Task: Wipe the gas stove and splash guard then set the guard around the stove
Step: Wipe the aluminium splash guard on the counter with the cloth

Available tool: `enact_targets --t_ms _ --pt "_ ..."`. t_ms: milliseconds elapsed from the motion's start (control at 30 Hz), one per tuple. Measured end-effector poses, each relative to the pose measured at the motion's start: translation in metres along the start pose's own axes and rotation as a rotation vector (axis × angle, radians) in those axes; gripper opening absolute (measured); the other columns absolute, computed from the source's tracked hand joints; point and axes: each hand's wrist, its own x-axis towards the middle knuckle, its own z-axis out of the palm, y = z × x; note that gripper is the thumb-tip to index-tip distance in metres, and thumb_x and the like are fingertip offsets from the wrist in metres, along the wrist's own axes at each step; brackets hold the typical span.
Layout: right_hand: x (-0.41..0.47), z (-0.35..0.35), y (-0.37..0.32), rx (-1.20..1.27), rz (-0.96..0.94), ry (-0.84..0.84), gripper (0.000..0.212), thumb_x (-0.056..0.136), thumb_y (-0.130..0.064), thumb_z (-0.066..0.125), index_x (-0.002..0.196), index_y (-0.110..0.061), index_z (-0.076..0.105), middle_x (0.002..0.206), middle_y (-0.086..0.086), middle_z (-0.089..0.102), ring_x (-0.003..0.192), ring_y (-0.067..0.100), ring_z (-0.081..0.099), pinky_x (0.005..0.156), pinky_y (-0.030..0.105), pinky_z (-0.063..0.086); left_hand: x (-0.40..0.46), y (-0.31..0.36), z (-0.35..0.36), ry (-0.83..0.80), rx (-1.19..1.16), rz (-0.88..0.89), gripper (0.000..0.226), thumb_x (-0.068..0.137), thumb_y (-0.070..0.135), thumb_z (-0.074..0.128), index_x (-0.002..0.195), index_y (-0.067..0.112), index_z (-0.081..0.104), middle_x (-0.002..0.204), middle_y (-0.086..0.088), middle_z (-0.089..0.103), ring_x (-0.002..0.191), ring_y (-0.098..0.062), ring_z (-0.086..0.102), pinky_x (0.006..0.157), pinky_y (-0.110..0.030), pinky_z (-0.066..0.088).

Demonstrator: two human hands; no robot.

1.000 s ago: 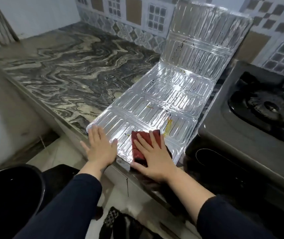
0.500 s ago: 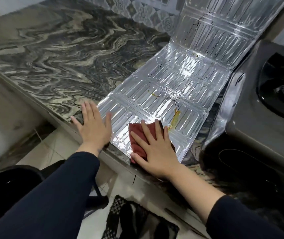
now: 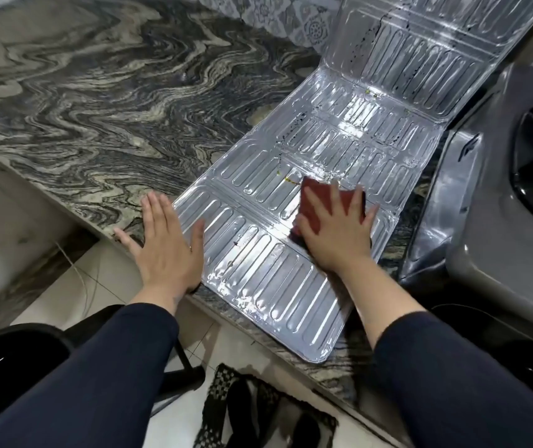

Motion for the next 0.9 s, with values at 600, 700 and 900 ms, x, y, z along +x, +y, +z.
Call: enact_targets --t_ms 600,700,900 --pt "-0.057 0.005 -0.046 0.075 -0.276 -0.007 0.053 0.094 -0.055 0.005 0.145 -0.05 -0.006 0.157 -0.008 -0.021 0.142 0.035 -0.027 0.114 0.055 -0.016 0.001 0.003 0.001 0.032 -0.053 0.001 0.083 0.088 0.063 -0.009 0.149 0.006 -0.01 0.16 -0.009 -0.013 0.146 -0.018 -0.018 0.114 -0.056 -0.013" --pt "-0.074 0.012 -0.063 0.032 -0.557 -0.024 0.056 0.094 -0.056 0.013 0.148 -0.046 0.004 0.159 -0.015 -0.01 0.143 0.035 -0.025 0.112 0.055 -0.02 0.001 0.002 0.001 0.04 -0.07 0.01 0.083 0.087 0.061 -0.013 0.149 0.007 -0.011 0.159 -0.009 -0.014 0.146 -0.018 -0.019 0.114 -0.053 -0.015" --pt "-0.027 0.015 -0.094 -0.002 -0.796 -0.039 0.057 0.093 -0.051 0.015 0.149 -0.042 0.008 0.159 -0.017 0.002 0.146 0.033 -0.016 0.112 0.059 -0.017 0.002 0.001 0.001 0.039 -0.092 0.016 0.077 0.088 0.055 -0.013 0.149 0.008 -0.012 0.16 -0.008 -0.015 0.146 -0.017 -0.019 0.115 -0.052 -0.014"
